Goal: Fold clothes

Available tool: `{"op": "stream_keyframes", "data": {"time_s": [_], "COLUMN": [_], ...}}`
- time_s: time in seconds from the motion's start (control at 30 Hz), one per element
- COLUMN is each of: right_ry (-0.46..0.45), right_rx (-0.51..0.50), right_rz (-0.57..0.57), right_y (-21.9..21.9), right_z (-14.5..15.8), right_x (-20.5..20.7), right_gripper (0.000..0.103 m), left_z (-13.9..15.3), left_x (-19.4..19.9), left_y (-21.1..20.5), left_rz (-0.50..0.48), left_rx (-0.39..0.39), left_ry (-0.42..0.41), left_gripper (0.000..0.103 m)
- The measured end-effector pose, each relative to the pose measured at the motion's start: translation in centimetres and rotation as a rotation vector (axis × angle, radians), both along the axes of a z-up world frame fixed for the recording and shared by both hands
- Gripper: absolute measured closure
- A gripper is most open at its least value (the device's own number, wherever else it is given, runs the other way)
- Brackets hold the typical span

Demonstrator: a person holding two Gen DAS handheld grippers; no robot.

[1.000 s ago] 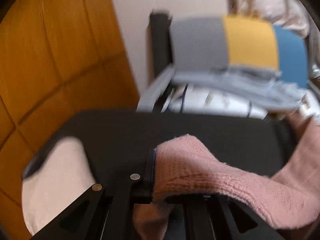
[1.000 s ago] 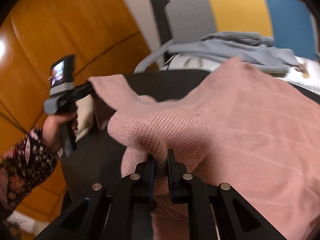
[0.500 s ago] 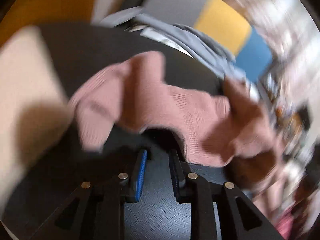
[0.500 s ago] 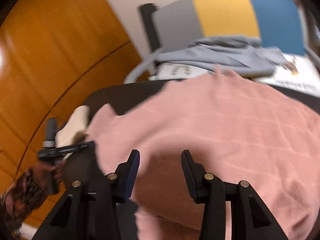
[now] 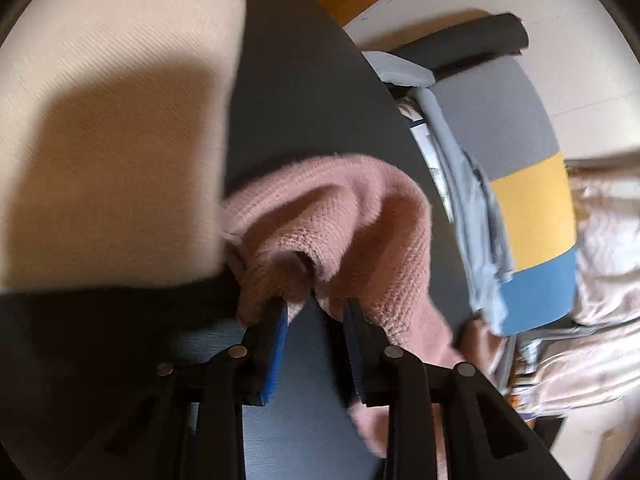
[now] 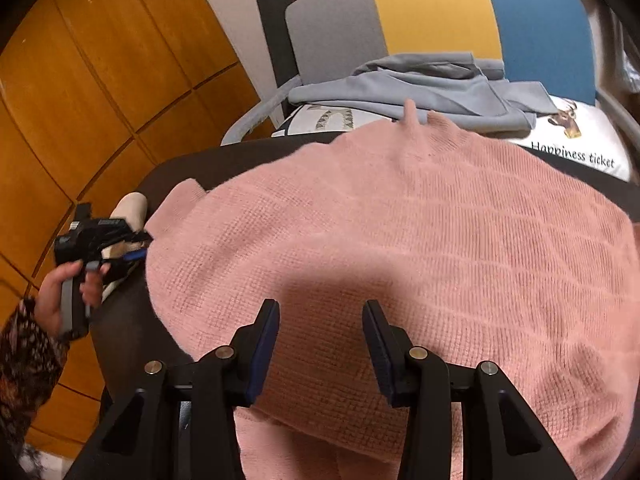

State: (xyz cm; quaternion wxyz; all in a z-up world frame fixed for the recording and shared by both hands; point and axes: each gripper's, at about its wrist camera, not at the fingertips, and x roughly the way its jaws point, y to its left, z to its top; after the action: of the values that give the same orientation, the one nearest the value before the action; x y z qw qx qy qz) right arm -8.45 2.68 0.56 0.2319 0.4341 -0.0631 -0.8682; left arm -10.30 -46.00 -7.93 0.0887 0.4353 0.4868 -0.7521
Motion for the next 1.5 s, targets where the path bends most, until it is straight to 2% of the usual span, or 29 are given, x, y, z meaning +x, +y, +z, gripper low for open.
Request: {"op": "stream_keyframes", "data": {"time_s": [0.1, 0.17, 0.23, 0.37, 0.47, 0.57, 0.63, 0.7, 0.83, 0.97, 1.0, 1.07, 1.1, 1.13, 1.27, 1.4, 1.47, 1.5], "right_ry": [0.033, 0.041, 0.034, 0.004, -0.022, -0.04, -0.043, -0.063, -0.086, -0.084, -0.084, -0.084, -0.084, -0.083, -0.084, -0.085, -0.085, -0.084], "right_rx": [0.033, 0.06, 0.103, 0.188, 0.221, 0.226, 0.238, 0.224, 0.179, 0.173, 0.171, 0.167, 0.165, 0.165, 0.159, 0.154, 0.152, 0.15], "right_rz": [-0.01, -0.024, -0.043, -0.053, -0.05, -0.052, -0.063, -0.074, -0.095, -0.091, -0.092, -0.095, -0.096, -0.096, -0.096, -0.097, -0.098, -0.099], "right_y": [0.1, 0.4, 0.6, 0.4, 0.4, 0.6, 0.9, 1.4, 2.1, 2.1, 2.1, 2.1, 2.1, 2.0, 2.1, 2.2, 2.3, 2.3], "right_z": [0.4, 0.4, 0.1, -1.2, -2.1, -2.8, -3.0, -3.6, -4.3, -4.3, -4.3, -4.4, -4.4, -4.4, -4.3, -4.3, -4.4, -4.4], "right_x": [-0.5, -1.1, -1.6, -2.8, -3.2, -3.2, -3.2, -3.3, -3.3, -3.1, -3.0, -2.9, -2.9, -2.9, -2.9, -3.0, -3.0, -2.9], "right_gripper": [0.059, 0.059, 0.059, 0.059, 0.059, 0.056, 0.045, 0.042, 0.041, 0.041, 0.041, 0.041, 0.041, 0.041, 0.041, 0.041, 0.04, 0.04], "left_z": [0.6, 0.9, 1.3, 1.2, 0.1, -0.4, 0.8, 1.5, 0.3, -0.2, -0.2, -0.7, -1.0, -1.3, -0.2, 2.8, 4.0, 4.6], "left_x": [-0.1, -0.6, -1.2, -2.5, -4.0, -3.7, -3.1, -2.3, -3.1, -4.8, -5.0, -5.2, -5.3, -5.4, -5.8, -6.6, -7.5, -7.8], "left_y": [-0.2, -0.1, 0.1, -1.0, -1.5, -1.4, -0.7, -0.4, -0.6, -0.3, -0.1, 0.2, 0.3, 0.4, 1.2, 1.1, 0.5, 0.3], "left_rz": [0.059, 0.062, 0.066, 0.09, 0.076, 0.151, 0.157, 0.178, 0.201, 0.168, 0.145, 0.124, 0.117, 0.109, 0.043, -0.001, 0.008, 0.0], "left_rx": [0.045, 0.049, 0.053, 0.039, 0.008, 0.036, -0.041, -0.09, -0.083, -0.092, -0.084, -0.07, -0.063, -0.056, -0.109, -0.158, -0.172, -0.191], "left_ry": [0.095, 0.126, 0.157, 0.112, 0.013, -0.038, -0.039, -0.035, -0.051, -0.015, -0.003, -0.004, -0.007, -0.01, 0.025, 0.062, 0.051, 0.047], "left_gripper": [0.071, 0.064, 0.062, 0.062, 0.062, 0.062, 0.062, 0.062, 0.062, 0.062, 0.065, 0.083, 0.102, 0.103, 0.103, 0.103, 0.095, 0.079]}}
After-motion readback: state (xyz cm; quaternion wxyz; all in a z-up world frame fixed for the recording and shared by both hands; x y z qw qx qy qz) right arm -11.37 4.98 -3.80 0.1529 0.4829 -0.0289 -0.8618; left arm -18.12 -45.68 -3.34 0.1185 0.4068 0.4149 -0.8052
